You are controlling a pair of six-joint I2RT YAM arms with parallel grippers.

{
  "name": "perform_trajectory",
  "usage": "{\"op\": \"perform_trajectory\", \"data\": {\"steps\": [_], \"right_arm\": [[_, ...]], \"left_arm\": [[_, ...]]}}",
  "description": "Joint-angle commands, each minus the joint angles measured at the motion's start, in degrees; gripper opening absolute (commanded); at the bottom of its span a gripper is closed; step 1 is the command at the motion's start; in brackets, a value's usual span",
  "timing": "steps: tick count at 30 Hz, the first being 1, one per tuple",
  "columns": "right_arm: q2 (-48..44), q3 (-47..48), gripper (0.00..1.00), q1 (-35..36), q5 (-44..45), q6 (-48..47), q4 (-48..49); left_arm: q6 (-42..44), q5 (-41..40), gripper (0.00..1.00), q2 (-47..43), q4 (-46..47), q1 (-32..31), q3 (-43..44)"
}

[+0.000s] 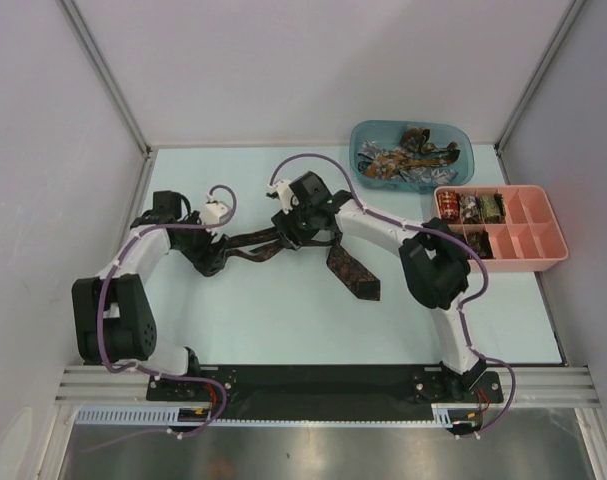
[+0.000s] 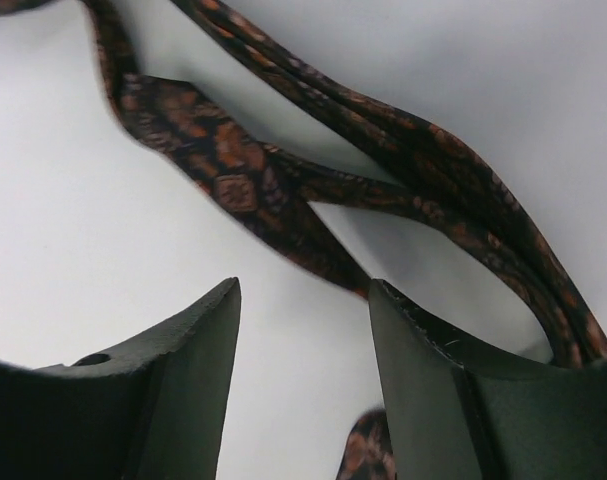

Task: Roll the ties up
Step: Flatten out the tie at the center of the board.

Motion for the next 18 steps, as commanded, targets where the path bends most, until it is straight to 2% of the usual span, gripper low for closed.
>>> {"op": "perform_trajectory", "data": {"steps": [1, 3, 5, 9, 10, 11, 14, 18], "right_arm": [[4.9, 4.5, 0.59, -0.3, 1.7, -2.6, 0.0], [6.6, 5.6, 0.57, -0.7, 1.9, -3.1, -1.1], [6.7, 5.1, 0.5, -1.6, 0.9, -3.6, -4.4], [1.9, -2.5, 0.37, -3.4, -1.4, -7.7, -7.6], [-0.9, -4.1, 0.33, -3.7, -0.8, -9.1, -8.5], [-2.2, -5.5, 0.33, -4.1, -0.3, -11.6, -9.1], [-5.8, -9.2, 0.33, -5.4, 2.2, -17.3, -12.4], [-8.0, -10.4, 0.33, -9.2, 6.6, -23.4, -14.9]], "left_arm": [[-0.4, 2.8, 0.85, 2.1, 0.5, 0.3, 0.9], [-0.9, 1.5, 0.84, 3.0, 1.5, 0.4, 0.9], [-1.0, -0.2, 0.82, 4.4, 2.3, 0.3, 1.1], [-1.2, -2.7, 0.76, 6.8, 3.3, 0.4, 1.2], [-1.2, -3.3, 0.72, 7.5, 3.4, 0.4, 1.5], [-1.4, -3.9, 0.63, 8.3, 3.5, 0.3, 1.6], [-1.7, -6.8, 0.46, 11.0, 4.1, 0.4, 2.7], [-1.9, -12.3, 0.34, 11.8, 6.3, 0.4, 2.9]]}}
